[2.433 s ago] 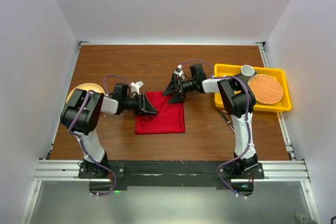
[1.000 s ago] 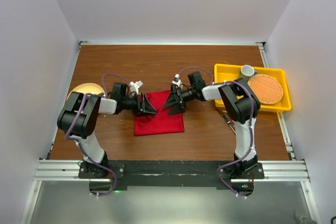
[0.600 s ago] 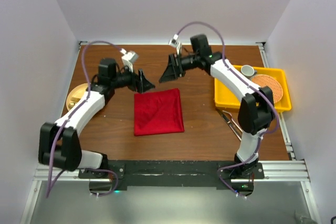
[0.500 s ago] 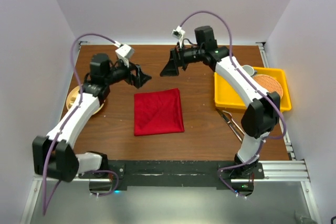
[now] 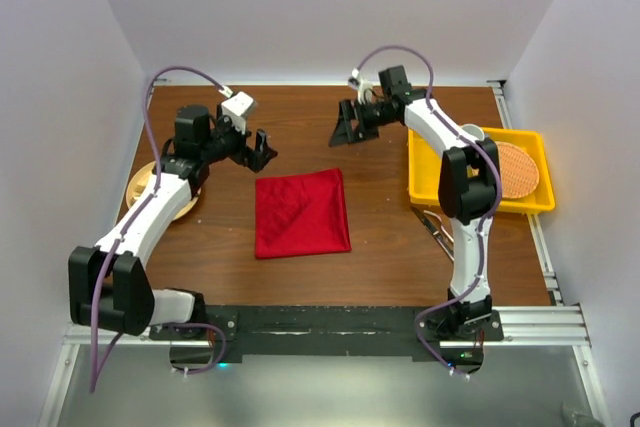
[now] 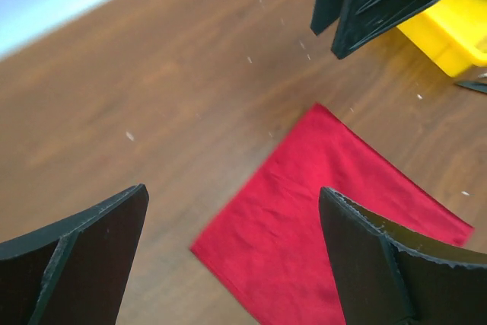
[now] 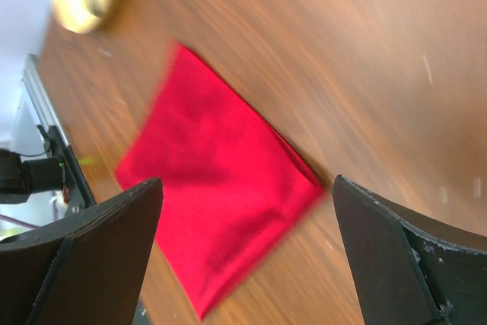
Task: Fold the napkin into a case and place the utensils inside
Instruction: Pick up the lower triangle-folded napkin from the center of the board.
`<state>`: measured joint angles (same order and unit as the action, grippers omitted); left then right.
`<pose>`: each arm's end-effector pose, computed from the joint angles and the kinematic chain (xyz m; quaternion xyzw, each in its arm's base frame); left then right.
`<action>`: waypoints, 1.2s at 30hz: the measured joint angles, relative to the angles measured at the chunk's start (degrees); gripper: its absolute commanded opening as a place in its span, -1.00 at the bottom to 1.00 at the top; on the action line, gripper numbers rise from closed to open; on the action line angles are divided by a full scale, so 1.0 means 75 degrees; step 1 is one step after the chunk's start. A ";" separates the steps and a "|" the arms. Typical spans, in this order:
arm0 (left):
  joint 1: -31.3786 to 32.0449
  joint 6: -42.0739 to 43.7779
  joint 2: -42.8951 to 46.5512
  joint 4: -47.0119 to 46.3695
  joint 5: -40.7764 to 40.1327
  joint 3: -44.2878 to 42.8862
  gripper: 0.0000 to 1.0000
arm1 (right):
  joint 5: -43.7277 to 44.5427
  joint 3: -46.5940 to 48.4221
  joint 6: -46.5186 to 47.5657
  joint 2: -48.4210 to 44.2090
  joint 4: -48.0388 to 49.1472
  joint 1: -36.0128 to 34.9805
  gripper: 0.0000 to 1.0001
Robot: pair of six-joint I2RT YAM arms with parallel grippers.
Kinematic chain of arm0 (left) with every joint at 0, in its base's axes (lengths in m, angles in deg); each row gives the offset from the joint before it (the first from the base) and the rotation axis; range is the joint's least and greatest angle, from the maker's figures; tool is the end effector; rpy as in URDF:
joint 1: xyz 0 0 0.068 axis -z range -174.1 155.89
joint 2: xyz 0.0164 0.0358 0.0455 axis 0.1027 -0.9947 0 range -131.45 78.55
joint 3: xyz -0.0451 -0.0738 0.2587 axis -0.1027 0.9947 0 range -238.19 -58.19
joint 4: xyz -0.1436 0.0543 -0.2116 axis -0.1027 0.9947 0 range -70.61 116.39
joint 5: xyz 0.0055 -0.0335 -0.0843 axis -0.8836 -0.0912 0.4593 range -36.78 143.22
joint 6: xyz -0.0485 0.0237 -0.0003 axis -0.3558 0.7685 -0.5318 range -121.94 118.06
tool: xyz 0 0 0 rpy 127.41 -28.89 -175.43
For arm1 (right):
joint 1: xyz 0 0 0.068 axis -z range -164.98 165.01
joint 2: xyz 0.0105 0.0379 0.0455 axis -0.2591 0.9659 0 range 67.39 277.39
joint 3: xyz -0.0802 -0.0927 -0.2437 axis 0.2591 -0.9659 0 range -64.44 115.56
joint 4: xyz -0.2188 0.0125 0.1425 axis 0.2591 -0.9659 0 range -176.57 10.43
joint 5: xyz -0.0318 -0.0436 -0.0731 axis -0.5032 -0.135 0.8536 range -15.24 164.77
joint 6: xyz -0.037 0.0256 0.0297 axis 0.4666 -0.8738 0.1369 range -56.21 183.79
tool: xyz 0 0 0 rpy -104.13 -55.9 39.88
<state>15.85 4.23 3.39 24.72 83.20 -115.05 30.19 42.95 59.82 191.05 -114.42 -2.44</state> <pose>0.2922 -0.0693 0.3067 0.2536 0.7805 -0.2338 0.5213 0.4509 0.1680 0.2449 -0.2279 0.8517 0.4086 0.2361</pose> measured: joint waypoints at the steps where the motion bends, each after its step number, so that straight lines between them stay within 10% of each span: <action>1: -0.0032 -0.0143 -0.0061 0.0029 0.0064 0.0082 0.90 | 0.0020 -0.0143 -0.0035 0.0213 -0.0154 0.0093 0.96; 8: -0.0166 -0.1169 -0.0772 0.0026 0.0775 0.0198 0.55 | 0.0213 -0.0662 -0.0431 0.0641 -0.0597 0.0262 0.67; 36: -0.0466 -0.1542 -0.1163 0.0055 0.1058 0.0283 0.55 | -0.0831 -0.0638 -0.1900 0.1708 0.0312 0.0236 -0.10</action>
<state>12.35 -7.33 -5.33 25.13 91.13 -112.93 23.96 38.17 45.57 203.85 -112.08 -0.67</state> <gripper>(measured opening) 0.772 0.488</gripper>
